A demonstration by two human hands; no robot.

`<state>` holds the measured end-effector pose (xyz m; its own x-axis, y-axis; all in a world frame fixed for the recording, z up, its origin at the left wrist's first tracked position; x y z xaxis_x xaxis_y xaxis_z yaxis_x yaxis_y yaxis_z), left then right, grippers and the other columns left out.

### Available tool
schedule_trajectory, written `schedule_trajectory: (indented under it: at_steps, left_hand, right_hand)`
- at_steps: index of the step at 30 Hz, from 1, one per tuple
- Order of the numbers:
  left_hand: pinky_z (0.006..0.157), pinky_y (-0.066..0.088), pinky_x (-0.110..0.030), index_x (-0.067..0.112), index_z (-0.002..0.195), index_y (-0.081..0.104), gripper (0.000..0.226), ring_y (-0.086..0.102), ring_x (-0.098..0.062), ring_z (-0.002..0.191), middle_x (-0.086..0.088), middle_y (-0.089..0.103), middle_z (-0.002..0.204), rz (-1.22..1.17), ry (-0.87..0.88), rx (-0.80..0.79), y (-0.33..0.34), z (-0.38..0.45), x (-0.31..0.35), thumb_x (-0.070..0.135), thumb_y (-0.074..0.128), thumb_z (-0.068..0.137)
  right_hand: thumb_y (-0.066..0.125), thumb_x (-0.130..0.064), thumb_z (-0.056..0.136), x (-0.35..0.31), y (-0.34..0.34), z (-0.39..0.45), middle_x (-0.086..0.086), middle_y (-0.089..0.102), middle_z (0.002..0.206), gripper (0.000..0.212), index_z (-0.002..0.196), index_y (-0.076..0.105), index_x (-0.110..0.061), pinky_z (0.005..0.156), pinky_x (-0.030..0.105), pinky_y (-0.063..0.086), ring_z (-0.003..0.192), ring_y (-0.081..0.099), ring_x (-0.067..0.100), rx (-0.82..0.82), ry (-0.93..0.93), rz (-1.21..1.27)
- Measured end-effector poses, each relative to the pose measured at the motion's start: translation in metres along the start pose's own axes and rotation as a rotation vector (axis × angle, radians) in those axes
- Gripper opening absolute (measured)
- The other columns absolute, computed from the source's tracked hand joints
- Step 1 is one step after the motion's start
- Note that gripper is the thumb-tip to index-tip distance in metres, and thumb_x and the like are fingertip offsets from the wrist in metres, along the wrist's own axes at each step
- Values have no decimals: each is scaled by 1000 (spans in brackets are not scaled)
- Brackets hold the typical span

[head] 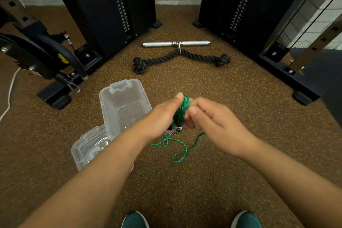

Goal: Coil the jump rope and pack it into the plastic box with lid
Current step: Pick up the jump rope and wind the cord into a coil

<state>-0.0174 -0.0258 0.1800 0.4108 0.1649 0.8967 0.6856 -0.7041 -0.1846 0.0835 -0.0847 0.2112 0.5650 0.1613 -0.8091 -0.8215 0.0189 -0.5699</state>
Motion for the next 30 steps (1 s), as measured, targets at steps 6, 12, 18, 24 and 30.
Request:
schedule_trajectory:
  at_steps: [6,12,18,24,30]
  left_hand:
    - [62,41,-22,13,110,63,35,60,-20,62,-2,69,69,-50,16,-347,16,-5,1,32,36,100]
    - [46,36,-13,9,99,67,30,41,-5,43,1,44,51,-402,88,-282,15,-1,7,23,40,97]
    - [48,32,-14,8,105,65,31,33,-6,48,8,37,48,-702,104,-155,-3,9,9,24,41,96]
    - [50,43,-13,11,123,59,32,50,-4,52,7,63,64,-713,107,-9,-13,12,4,22,45,96]
    - [77,54,-24,27,121,51,33,67,-10,81,-2,75,99,-404,77,11,-11,9,5,42,33,98]
  right_hand:
    - [46,-26,96,28,-25,2,-7,58,70,20,83,57,-16,61,16,43,64,55,0,161,194,33]
    - [42,-31,97,61,-11,-2,-13,49,61,27,78,58,-21,67,42,46,61,46,8,141,311,76]
    - [43,-27,98,67,4,-5,-14,48,53,24,90,65,-29,57,29,39,53,42,7,108,318,137]
    - [46,-29,96,47,24,-10,-22,55,65,22,89,66,-25,64,14,37,65,51,-8,-100,212,-131]
    - [24,-51,92,15,34,-15,-6,60,80,42,86,53,-22,70,40,48,80,58,18,-213,-32,-422]
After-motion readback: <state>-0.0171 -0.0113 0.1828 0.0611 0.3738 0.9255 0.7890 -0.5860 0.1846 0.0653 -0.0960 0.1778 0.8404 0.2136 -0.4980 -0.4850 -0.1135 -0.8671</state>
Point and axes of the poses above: each hand's wrist, its own z-axis towards the middle knuckle, its own y-axis out of the palm, x = y × z, the point moved 6 cm from there along z, towards the middle knuckle
